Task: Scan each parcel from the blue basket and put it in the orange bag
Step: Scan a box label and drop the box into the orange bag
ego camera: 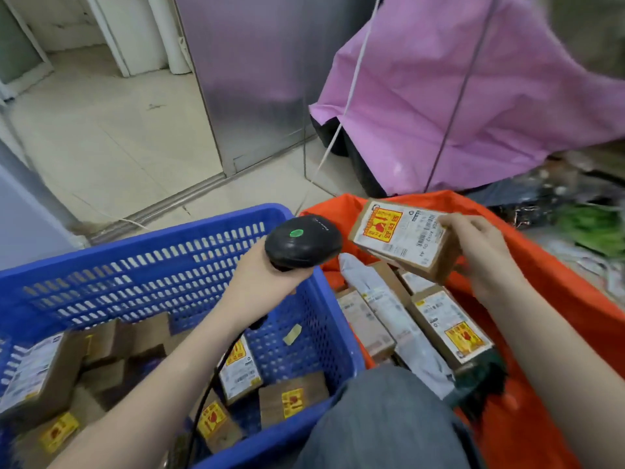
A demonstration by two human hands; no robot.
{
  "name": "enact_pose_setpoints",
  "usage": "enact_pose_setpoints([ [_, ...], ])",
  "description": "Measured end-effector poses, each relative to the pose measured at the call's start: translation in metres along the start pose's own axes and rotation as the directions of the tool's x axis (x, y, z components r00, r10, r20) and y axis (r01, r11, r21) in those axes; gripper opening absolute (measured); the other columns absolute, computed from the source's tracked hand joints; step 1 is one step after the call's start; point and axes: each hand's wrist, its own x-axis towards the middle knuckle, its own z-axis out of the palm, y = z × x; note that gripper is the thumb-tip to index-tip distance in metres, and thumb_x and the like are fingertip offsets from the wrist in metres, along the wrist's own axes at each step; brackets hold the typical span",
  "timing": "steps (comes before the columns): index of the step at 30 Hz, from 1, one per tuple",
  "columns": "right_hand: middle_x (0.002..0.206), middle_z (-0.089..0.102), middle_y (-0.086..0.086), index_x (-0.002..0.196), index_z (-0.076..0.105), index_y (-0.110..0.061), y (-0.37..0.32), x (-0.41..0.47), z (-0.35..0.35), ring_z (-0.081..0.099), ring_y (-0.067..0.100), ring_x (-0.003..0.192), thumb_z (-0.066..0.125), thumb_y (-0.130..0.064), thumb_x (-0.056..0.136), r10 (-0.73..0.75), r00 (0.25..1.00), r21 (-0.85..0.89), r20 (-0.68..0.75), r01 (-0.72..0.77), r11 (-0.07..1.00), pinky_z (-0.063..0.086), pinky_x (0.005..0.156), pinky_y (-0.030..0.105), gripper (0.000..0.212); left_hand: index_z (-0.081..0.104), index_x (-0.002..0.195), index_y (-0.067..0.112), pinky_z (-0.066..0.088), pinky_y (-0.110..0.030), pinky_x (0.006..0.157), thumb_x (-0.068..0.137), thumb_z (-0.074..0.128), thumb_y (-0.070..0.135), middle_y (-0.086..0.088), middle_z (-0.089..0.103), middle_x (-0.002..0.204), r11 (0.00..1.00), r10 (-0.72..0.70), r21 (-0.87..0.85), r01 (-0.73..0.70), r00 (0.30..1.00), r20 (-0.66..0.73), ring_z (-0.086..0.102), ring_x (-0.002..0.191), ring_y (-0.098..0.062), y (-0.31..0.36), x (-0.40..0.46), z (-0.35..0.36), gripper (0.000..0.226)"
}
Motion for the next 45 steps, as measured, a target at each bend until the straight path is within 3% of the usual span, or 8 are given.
enact_pose_setpoints([
  [6,0.094,0.058,0.007,0.101,0.059,-0.014,0.080,0.017,-0.035,0.054,0.016,0.076,0.056,-0.020,0.092,0.171,0.985,-0.101,0.007,-0.170,0.980,0.047,0.059,0.030,0.010,0.061,0.089,-0.001,0.050,-0.046,0.068,0.078,0.071,0.029,-0.025,0.063,0.077,0.993,0.045,0.101,-0.063,0.983,0.177,0.050,0.062,-0.014,0.009,0.017,0.057,0.034],
  [11,0.087,0.055,0.002,0.087,0.055,-0.021,0.129,0.025,-0.031,0.051,0.015,0.071,0.051,-0.016,0.095,0.249,0.968,-0.113,0.035,-0.244,0.963,0.045,0.070,0.037,0.010,0.063,0.088,0.000,0.044,-0.031,0.062,0.078,0.073,0.036,-0.022,0.065,0.070,0.977,-0.023,0.213,-0.022,0.978,0.205,0.051,0.061,-0.014,-0.001,0.026,0.077,0.039],
  [18,0.096,0.054,-0.003,0.109,0.048,-0.019,0.159,0.037,-0.015,0.053,0.012,0.083,0.042,-0.023,0.100,0.303,0.946,-0.240,0.112,-0.270,0.932,0.051,0.078,0.043,0.011,0.066,0.095,0.007,0.053,-0.043,0.071,0.074,0.077,0.038,-0.012,0.070,0.078,0.973,-0.050,0.233,0.006,0.982,0.183,0.067,0.073,-0.026,-0.020,0.036,0.085,0.039],
  [23,0.111,0.062,0.001,0.114,0.056,-0.018,0.164,0.041,-0.018,0.058,0.020,0.094,0.051,-0.020,0.094,0.213,0.964,-0.536,0.162,-0.095,0.839,0.047,0.079,0.034,0.020,0.066,0.089,0.009,0.055,-0.038,0.066,0.071,0.079,0.040,-0.011,0.070,0.072,0.970,-0.080,0.240,0.031,0.977,0.196,0.065,0.057,-0.014,-0.022,0.037,0.080,0.038],
  [28,0.133,0.057,0.004,0.126,0.060,-0.023,0.151,0.040,-0.023,0.049,0.027,0.124,0.055,-0.027,0.091,0.212,0.962,-0.747,0.174,-0.011,0.665,0.033,0.107,0.040,0.036,0.064,0.093,0.005,0.053,-0.043,0.067,0.064,0.074,0.052,-0.016,0.069,0.076,0.973,-0.081,0.230,0.030,0.974,0.213,0.064,0.060,-0.023,-0.019,0.033,0.065,0.056],
  [33,0.139,0.045,0.012,0.132,0.055,-0.020,0.110,0.028,-0.012,0.036,0.036,0.131,0.056,-0.024,0.090,0.084,0.982,-0.703,0.171,0.062,0.709,0.025,0.108,0.039,0.042,0.061,0.093,-0.003,0.052,-0.039,0.064,0.079,0.073,0.021,-0.024,0.067,0.079,0.976,-0.062,0.216,0.031,0.989,0.138,0.063,0.060,-0.028,-0.018,0.028,0.037,0.031],
  [38,0.126,0.054,0.009,0.125,0.060,-0.024,0.049,0.008,0.022,0.051,0.028,0.116,0.058,-0.025,0.088,-0.105,0.958,-0.625,0.266,0.254,0.738,0.037,0.101,0.037,0.037,0.060,0.091,0.030,0.045,-0.010,0.050,0.081,0.073,0.018,0.003,0.067,0.064,0.994,-0.021,0.111,0.015,0.998,0.053,0.061,0.052,-0.002,-0.011,0.011,-0.010,0.021],
  [45,0.121,0.057,-0.003,0.124,0.060,-0.019,-0.012,-0.049,0.102,0.054,0.015,0.107,0.062,-0.018,0.088,-0.253,0.839,-0.416,0.481,0.473,0.777,0.042,0.091,0.028,0.036,0.063,0.095,0.025,0.043,-0.019,0.055,0.076,0.077,0.027,0.011,0.065,0.056,0.996,-0.046,0.070,0.051,0.996,-0.071,0.057,0.050,0.000,-0.034,-0.024,-0.091,0.024],
])
